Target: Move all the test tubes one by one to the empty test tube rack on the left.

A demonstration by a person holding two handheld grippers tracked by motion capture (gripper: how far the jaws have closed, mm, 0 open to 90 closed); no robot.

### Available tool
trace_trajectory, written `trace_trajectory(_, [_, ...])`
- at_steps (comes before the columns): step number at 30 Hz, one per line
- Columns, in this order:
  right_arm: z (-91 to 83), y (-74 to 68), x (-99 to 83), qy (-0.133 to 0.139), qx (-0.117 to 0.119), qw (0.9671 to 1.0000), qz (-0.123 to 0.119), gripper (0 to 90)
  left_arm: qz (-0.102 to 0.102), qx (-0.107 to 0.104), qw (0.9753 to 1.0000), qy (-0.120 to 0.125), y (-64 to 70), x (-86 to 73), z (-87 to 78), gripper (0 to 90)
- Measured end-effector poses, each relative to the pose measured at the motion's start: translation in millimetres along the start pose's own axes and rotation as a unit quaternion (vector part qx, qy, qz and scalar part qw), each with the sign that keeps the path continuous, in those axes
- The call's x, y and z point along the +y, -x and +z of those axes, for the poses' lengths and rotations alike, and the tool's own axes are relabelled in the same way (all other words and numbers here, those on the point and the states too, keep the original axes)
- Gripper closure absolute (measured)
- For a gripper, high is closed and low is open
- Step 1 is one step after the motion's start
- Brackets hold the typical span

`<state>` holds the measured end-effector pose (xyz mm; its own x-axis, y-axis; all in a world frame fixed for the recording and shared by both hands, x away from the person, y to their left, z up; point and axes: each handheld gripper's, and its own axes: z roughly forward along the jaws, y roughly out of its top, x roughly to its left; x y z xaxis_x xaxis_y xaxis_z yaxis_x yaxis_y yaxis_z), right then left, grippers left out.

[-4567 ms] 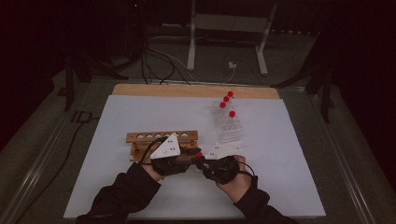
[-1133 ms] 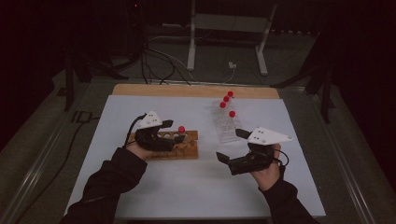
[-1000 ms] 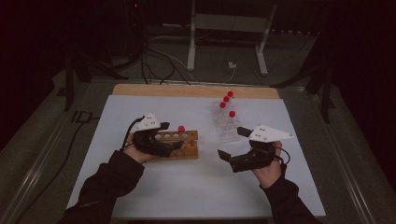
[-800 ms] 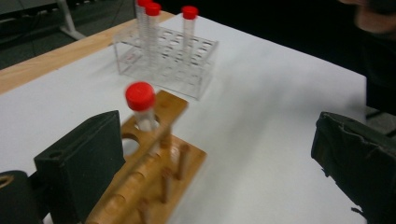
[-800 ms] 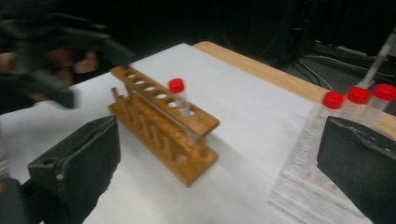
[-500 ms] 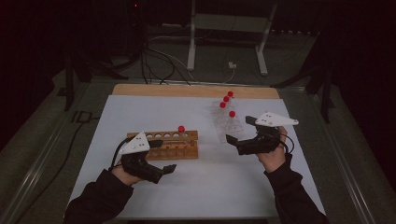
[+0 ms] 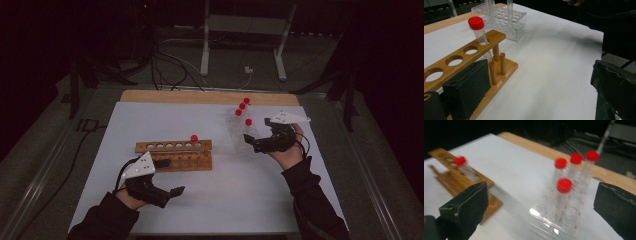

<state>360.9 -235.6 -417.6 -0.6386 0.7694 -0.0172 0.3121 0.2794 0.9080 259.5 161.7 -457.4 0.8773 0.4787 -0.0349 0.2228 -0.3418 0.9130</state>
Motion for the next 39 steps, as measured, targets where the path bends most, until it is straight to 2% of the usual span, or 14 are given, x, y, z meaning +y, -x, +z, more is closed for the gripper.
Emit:
trace_trajectory(7, [23.2,13.2,-12.9,-0.027,-0.018,0.9994,0.01,0.7,-0.002,-0.004,1.0,-0.001,-1.2,-1.9,0.6,3.2])
trace_trajectory(8, [25.6,14.9,-14.8,-0.031,-0.019,0.9993,0.011,5.2,-0.002,-0.002,1.0,-0.001,-0.9,-2.0,0.7,3.2])
trace_trajectory(11, [31.6,20.0,-20.1,-0.034,-0.025,0.9989,0.021,8.6,-0.002,-0.001,1.0,0.0,-0.9,-2.1,0.9,3.2])
trace_trajectory(16, [39.9,25.2,-26.5,-0.043,-0.03,0.9983,0.023,16.1,-0.004,-0.005,1.0,0.0,-2.3,-3.0,1.1,3.2])
trace_trajectory(21, [46.7,26.6,-30.3,-0.049,-0.031,0.9982,0.017,29.6,-0.002,-0.005,1.0,-0.003,-1.9,-3.4,2.0,3.2])
trace_trajectory(26, [52.7,27.3,-30.4,-0.056,-0.035,0.9977,0.018,47.9,-0.004,-0.005,1.0,-0.007,-2.3,-5.1,3.8,3.2])
trace_trajectory(30, [58.5,27.4,-30.0,-0.062,-0.042,0.997,0.02,54.4,-0.002,-0.01,0.9999,-0.011,-1.5,-5.8,4.9,3.2])
trace_trajectory(39, [68.0,26.2,-29.0,-0.065,-0.05,0.9965,0.017,66.4,-0.005,-0.006,0.9999,-0.014,-4.0,-7.7,6.0,3.2])
